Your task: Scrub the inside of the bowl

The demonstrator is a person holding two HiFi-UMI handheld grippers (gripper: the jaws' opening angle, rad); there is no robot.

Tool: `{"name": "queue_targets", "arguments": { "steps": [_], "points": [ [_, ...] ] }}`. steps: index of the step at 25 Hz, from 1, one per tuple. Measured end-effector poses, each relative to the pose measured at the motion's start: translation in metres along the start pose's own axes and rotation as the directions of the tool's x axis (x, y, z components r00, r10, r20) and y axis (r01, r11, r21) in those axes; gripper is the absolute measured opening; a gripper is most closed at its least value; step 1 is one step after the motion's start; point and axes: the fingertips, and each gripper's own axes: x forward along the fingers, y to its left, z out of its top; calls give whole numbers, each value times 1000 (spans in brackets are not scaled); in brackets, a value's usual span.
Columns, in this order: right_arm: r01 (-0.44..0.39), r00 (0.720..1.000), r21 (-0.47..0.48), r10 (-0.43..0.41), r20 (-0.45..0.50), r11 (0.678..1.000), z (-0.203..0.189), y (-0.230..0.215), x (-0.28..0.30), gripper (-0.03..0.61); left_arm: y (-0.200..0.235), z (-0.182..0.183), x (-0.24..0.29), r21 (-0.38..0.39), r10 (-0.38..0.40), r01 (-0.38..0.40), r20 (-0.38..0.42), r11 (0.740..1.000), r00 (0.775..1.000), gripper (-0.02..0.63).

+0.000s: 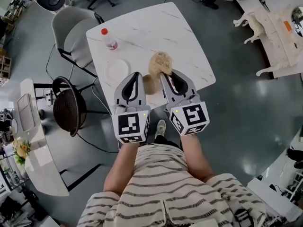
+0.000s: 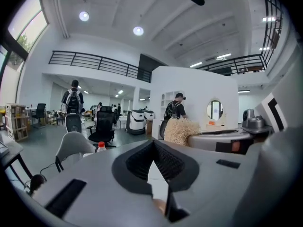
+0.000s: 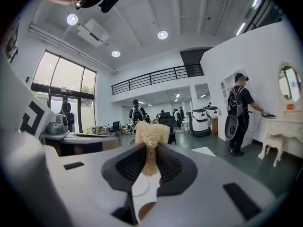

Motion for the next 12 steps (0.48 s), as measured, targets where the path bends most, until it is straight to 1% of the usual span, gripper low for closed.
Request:
{"name": "queue_targets", "arguments": {
  "steps": [6,12],
  "points": [
    [8,997,23,-6,-79,1000,-38,0,12,74,11,-34,7,-39,-9,6,-70,999,998,5],
    [27,988,34,-21,-156,999,-74,-5,19,74,15,-69,14,-66,-37,27,-151,997,988,5]
  ]
}}
